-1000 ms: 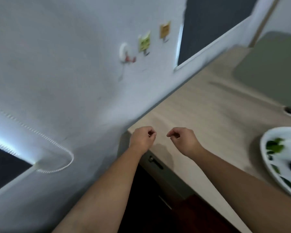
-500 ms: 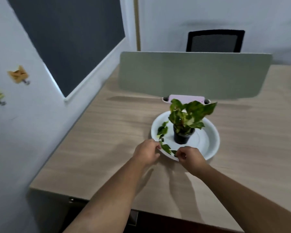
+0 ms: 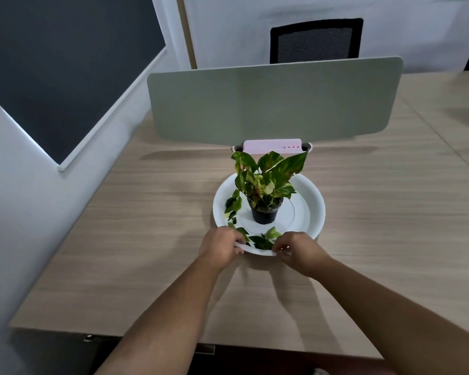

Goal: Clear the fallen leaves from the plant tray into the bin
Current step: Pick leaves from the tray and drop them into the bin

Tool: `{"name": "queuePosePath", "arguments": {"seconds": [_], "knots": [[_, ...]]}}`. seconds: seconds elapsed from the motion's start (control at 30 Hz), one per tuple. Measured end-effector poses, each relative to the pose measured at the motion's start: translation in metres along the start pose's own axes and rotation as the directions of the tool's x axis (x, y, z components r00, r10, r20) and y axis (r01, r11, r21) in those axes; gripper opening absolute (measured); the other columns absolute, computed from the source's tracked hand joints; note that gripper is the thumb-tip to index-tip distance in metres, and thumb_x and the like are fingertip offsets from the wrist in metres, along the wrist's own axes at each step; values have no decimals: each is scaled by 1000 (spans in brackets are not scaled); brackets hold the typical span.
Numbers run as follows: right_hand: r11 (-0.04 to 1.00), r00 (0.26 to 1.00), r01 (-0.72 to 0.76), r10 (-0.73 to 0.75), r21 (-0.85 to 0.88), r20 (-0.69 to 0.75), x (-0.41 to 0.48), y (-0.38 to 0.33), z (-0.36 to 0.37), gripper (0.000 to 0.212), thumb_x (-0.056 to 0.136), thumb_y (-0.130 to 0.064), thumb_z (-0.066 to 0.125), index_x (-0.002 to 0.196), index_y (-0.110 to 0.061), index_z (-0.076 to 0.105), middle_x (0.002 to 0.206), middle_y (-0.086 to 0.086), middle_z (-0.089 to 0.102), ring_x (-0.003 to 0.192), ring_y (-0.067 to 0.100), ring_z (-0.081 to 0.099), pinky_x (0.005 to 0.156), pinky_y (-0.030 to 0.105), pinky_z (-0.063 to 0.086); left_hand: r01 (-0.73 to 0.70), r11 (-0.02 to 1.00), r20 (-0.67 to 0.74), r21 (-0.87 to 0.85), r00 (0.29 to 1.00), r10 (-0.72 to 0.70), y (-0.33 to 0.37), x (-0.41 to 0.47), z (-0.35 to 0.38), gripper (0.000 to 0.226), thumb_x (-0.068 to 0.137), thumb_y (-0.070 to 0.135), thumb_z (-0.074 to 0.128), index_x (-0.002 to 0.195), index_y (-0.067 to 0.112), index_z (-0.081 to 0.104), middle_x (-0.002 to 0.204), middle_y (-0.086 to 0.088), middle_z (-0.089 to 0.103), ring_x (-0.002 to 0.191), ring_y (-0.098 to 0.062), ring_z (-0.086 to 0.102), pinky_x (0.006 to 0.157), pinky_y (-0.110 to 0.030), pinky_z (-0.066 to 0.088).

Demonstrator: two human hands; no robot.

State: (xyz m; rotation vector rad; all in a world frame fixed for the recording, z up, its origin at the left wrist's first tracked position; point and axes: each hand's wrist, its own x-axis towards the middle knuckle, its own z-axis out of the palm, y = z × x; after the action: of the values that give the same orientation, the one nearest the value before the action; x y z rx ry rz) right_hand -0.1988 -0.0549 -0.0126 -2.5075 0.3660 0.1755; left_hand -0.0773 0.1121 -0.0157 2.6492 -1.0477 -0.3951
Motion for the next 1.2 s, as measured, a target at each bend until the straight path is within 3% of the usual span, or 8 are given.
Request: {"name": "queuePosePath", "arguments": {"seconds": [0.13,0.23,0.37,0.5,0.67,0.77,0.9,1.2], "knots": [[998,998,-35,38,46,-58,8,3,-5,17,81,-18,60,94,-16,71,100,4,70,92,20,64,84,35,53,6,999,59,-39,998,-4,5,-2,5,27,68,37,69,93,29,72,96,7,70,90,-14,63,73,-28,51],[998,996,-70,70,-4,-50,22,2,-3,26,81,-21,62,106,-17,67,112,9,65,100,24,61,86,35,51,40,992,85,-121,996,-30,7,6,4,31,65,37,63,93,28,70,105,2,64,97,-18,60,81,-32,53],[985,985,-166,168,-46,28,39,-1,7,48,75,-33,70,120,-21,56,120,9,53,106,27,57,90,35,49,58,995,80,82,995,-64,16,27,6,42,76,40,68,112,21,57,118,-5,55,109,-26,56,88,-37,47],[981,983,-183,185,-71,23,49,1,16,46,70,-30,75,112,-17,59,114,12,53,103,31,55,88,38,51,88,984,142,157,984,-110,24,42,11,49,75,41,71,116,21,52,117,-7,53,106,-30,58,88,-38,48],[984,986,-168,168,57,4,53,7,20,26,75,-13,69,101,-8,67,105,12,57,93,30,59,84,32,49,19,1000,150,13,988,-20,22,49,26,32,76,22,71,106,23,61,111,-9,55,103,-30,59,84,-40,51],[968,978,-203,207,144,-9,56,11,21,17,76,-1,61,90,1,70,89,11,59,82,23,57,71,27,44,-11,1000,188,-22,982,15,22,51,27,24,76,15,68,99,22,66,104,-6,60,98,-27,59,79,-35,49],[971,974,-218,223,102,-36,58,17,17,11,73,3,61,75,-2,70,78,8,62,71,19,52,56,17,35,24,991,192,-130,981,1,20,53,28,16,75,3,62,81,14,71,82,1,57,79,-19,56,68,-25,40],[966,968,-218,232,137,-94,51,22,12,22,73,5,53,79,-10,68,85,12,72,75,24,60,64,26,45,6,984,98,-180,995,12,24,52,33,13,74,-2,64,79,7,72,89,-11,73,83,-25,65,74,-29,52]]}}
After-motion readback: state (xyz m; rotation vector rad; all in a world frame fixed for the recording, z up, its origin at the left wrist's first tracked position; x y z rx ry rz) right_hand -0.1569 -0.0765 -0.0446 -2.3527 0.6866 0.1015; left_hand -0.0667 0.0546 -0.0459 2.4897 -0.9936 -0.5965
